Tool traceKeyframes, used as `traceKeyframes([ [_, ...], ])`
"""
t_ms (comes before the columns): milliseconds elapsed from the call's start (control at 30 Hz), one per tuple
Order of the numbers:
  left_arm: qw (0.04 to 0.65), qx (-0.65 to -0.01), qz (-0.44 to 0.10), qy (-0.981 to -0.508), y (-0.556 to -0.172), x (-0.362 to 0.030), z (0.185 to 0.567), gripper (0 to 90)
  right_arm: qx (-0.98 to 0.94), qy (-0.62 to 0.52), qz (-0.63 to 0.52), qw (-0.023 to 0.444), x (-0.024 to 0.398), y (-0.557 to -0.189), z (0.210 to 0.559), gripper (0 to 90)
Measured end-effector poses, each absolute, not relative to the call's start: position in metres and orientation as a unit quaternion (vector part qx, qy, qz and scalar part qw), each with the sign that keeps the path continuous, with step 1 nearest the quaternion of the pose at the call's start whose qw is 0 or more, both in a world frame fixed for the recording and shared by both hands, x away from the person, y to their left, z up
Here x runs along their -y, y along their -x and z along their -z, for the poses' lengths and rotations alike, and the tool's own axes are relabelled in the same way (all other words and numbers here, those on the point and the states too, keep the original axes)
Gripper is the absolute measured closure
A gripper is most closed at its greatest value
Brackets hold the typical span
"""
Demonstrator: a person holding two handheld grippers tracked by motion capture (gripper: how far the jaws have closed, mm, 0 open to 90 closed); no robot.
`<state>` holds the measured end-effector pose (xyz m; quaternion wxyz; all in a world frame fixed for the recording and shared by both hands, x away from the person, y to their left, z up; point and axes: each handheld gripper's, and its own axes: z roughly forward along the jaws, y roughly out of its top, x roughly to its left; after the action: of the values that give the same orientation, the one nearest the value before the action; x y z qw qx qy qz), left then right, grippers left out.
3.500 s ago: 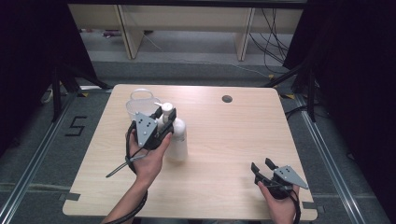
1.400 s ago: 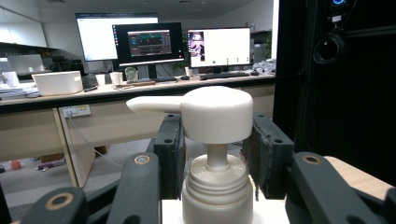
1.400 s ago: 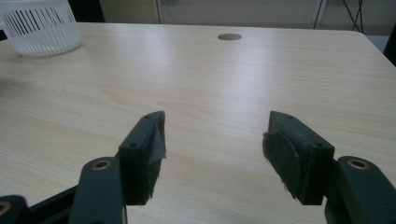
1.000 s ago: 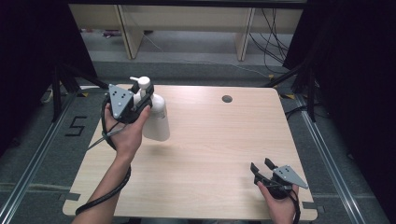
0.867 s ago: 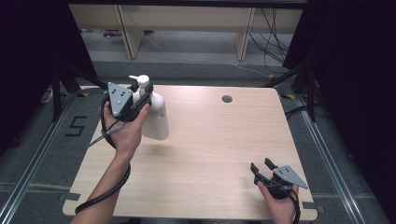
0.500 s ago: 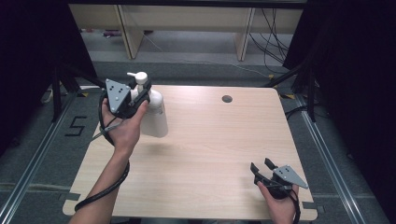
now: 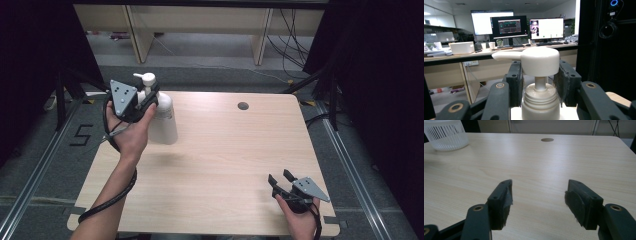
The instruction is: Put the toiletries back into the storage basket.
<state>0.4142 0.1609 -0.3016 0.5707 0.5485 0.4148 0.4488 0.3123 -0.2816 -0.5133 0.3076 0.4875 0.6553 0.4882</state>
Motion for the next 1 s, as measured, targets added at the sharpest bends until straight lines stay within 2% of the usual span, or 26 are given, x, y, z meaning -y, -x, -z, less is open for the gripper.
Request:
traceKeyframes([
  [100, 0.569, -0.415, -0.451, -0.549, -0.415, -0.162, 0.300, 59.6, -0.645, -0.500, -0.497, 0.295, 0.279, -0.311, 0.514, 38.4],
  [1000, 0.564, -0.416, -0.459, -0.546, -0.426, -0.168, 0.287, 59.6, -0.643, -0.500, -0.498, 0.295, 0.278, -0.312, 0.514, 38.3],
])
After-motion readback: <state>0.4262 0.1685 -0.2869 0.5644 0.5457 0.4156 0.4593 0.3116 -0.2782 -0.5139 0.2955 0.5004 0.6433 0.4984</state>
